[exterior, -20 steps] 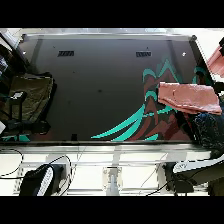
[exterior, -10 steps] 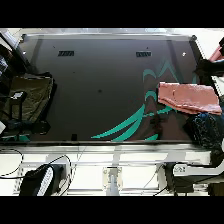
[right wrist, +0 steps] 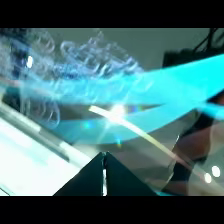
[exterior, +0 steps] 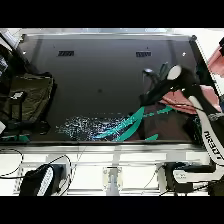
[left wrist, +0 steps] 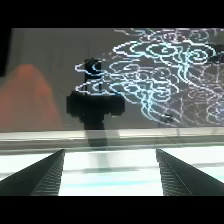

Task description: Fold the clothes and pants, and hang the long-sleeved shirts on hangers.

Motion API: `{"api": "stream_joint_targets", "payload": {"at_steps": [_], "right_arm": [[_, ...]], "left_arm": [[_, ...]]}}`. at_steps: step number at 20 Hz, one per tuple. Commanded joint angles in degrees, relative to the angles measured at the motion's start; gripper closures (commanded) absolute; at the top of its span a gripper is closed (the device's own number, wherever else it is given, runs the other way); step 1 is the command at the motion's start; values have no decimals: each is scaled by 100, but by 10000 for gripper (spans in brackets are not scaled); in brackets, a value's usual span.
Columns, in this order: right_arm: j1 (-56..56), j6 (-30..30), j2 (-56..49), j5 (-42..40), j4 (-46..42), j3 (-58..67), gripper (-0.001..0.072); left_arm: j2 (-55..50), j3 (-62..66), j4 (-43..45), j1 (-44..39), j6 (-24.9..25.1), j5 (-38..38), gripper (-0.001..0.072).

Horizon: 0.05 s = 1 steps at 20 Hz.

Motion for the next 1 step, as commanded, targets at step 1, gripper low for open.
{"api": "stream_joint_targets", "payload": {"at_steps": [1], "right_arm": [[503,173,-4,-33,-17,-420,704]], "left_arm": [[2,2,0,7,0,0,55]]}}
